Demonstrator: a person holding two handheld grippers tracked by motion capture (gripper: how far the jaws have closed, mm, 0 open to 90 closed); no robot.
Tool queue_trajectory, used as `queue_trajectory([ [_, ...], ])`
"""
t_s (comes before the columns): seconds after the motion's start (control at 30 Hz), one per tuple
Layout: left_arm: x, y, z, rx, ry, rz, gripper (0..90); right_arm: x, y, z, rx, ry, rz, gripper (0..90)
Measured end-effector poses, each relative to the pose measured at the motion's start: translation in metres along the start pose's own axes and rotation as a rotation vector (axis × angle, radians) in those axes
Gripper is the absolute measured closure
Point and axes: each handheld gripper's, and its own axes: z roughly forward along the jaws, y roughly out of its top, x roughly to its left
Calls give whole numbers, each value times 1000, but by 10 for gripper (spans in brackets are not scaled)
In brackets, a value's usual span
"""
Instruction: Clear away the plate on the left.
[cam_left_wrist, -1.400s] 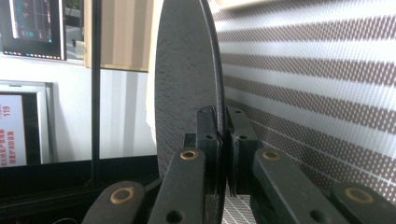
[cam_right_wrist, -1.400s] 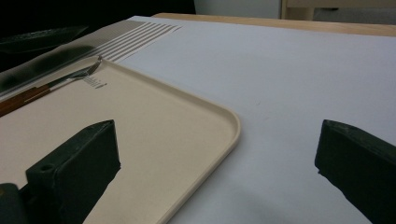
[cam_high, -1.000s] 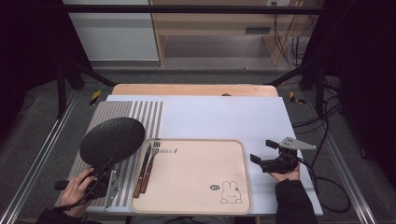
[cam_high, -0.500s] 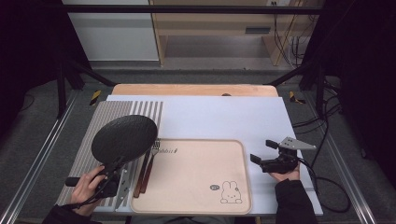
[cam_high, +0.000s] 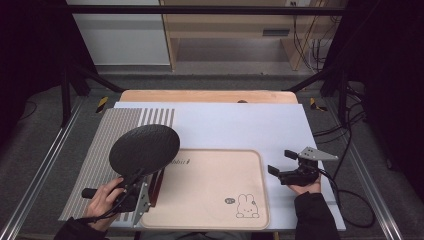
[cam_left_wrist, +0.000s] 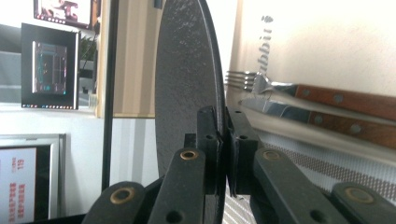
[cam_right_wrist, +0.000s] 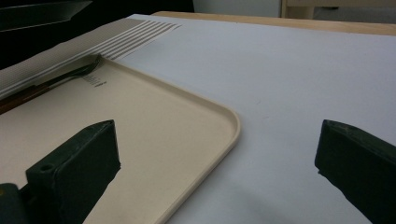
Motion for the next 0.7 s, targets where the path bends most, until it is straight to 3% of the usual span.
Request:
queue_trajectory([
  [0.7,-7,31,5,-72,-52,27,855,0,0,0,0,0,0,1],
])
